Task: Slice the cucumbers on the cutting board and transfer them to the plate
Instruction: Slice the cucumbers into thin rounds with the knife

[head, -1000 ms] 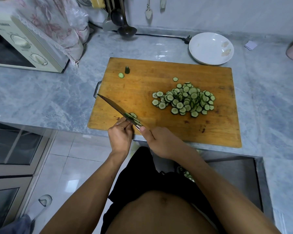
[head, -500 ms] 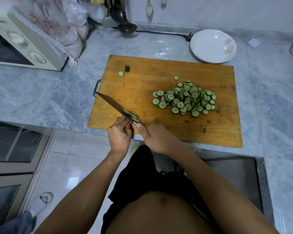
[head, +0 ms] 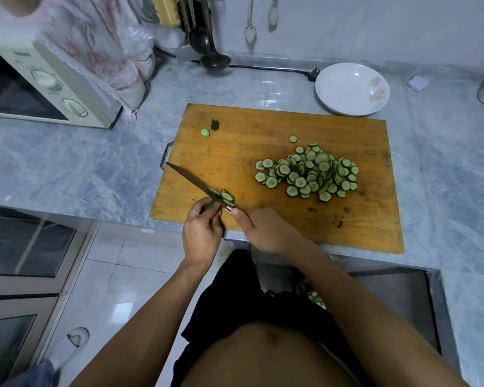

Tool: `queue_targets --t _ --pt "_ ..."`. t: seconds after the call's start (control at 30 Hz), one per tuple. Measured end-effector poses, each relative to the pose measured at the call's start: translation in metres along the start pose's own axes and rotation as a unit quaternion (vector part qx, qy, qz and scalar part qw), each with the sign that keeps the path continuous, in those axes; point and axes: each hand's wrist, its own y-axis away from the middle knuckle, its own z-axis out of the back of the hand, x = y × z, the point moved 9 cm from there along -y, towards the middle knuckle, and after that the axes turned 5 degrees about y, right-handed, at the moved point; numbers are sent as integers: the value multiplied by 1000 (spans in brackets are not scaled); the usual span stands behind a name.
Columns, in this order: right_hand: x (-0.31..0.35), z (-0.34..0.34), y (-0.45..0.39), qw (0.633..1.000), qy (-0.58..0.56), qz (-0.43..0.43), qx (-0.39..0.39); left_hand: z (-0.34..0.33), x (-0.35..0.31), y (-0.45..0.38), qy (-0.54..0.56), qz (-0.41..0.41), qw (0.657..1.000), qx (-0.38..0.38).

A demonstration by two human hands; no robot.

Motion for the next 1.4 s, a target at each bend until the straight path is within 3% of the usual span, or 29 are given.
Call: queue_targets --t 0.37,1.4 --pt "2 8 36 1000 -8 20 13 10 -11 -9 -75 -13 997 9" --pt "15 8 41 999 3 30 -14 9 -13 -5 -37 -1 999 -7"
